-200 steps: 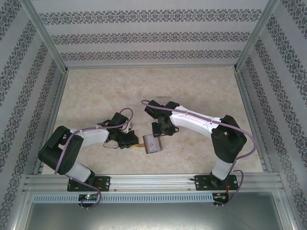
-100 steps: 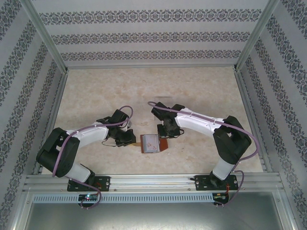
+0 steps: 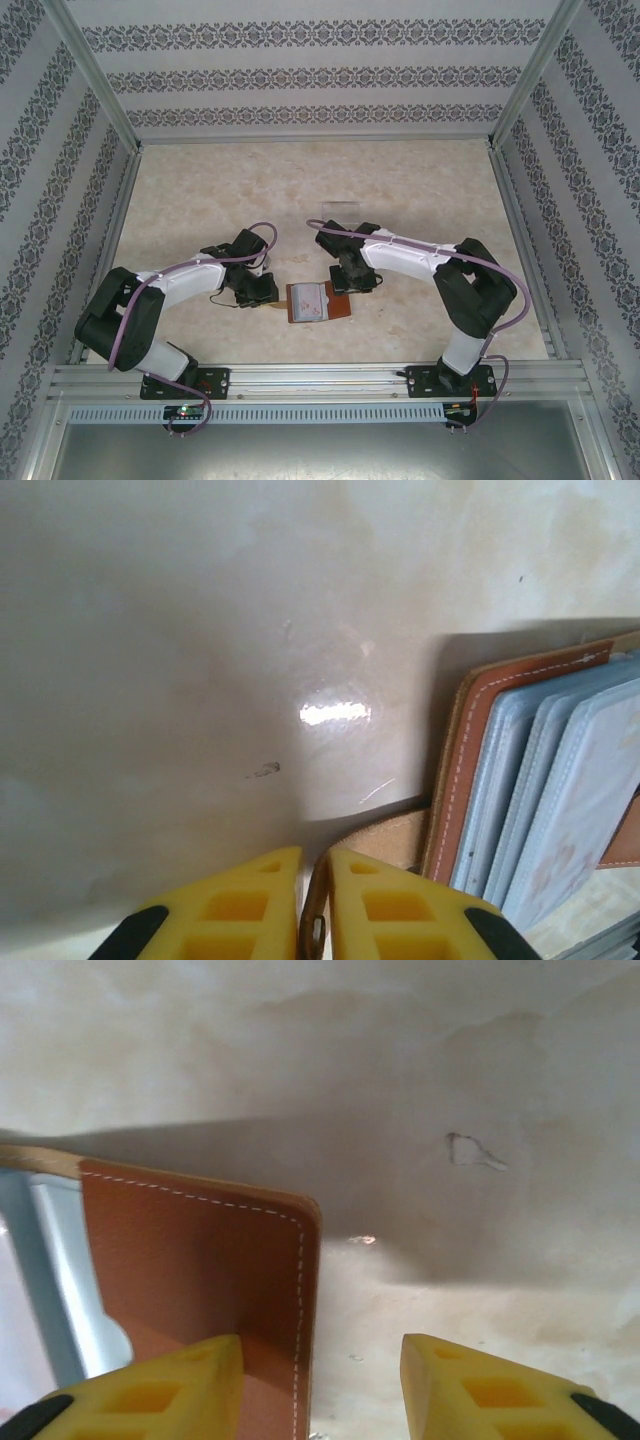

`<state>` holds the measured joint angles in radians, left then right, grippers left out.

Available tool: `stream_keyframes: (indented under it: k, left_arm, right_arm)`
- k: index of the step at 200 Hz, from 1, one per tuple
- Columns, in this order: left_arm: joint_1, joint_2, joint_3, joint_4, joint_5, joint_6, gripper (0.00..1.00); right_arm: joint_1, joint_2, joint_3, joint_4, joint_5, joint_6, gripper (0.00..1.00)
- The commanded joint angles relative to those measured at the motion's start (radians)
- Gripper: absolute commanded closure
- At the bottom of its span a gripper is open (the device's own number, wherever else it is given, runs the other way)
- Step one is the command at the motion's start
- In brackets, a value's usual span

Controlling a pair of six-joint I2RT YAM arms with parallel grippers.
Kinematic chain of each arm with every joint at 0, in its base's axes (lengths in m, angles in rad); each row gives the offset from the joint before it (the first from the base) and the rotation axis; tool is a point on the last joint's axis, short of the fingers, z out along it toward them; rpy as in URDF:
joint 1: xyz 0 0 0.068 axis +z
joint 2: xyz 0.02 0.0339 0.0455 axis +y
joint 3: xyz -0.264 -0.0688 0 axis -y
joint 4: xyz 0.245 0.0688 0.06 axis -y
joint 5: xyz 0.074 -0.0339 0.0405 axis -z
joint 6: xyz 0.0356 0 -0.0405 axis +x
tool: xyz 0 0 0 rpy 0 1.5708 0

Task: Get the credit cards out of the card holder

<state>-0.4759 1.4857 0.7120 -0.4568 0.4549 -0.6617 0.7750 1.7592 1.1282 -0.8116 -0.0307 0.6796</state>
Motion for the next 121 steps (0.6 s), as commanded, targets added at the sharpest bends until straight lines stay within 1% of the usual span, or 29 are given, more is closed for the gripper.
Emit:
stream_keyframes:
  k: [1,31,45,63,89,105,121]
  left_arm:
    - [0.011,-0.006,0.033,-0.058,-0.044,0.026,0.83]
    - [0.01,-0.017,0.047,-0.075,-0.059,0.023,0.71]
    - [0.011,-0.038,0.057,-0.092,-0.076,0.022,0.7]
    - [0.01,-0.074,0.085,-0.128,-0.09,0.02,0.67]
    - [0.011,-0.121,0.138,-0.188,-0.101,0.019,0.66]
    - [0.009,-0.141,0.179,-0.227,-0.098,0.02,0.6]
    - [0.004,-0.155,0.216,-0.252,-0.094,0.009,0.59]
  right_arm:
    - [0.008,0.034,-0.014,-0.04,0.071,0.0,0.51]
    - [0.017,0.056,-0.019,-0.054,0.092,0.002,0.43]
    - [0.023,0.052,-0.015,-0.065,0.098,0.002,0.41]
    - [0.03,0.025,-0.007,-0.075,0.092,0.005,0.41]
    - [0.03,-0.034,-0.004,-0.065,0.069,0.015,0.4]
    - [0.031,-0.065,0.005,-0.064,0.059,0.017,0.4]
    - [0.031,-0.092,0.014,-0.06,0.057,0.019,0.4]
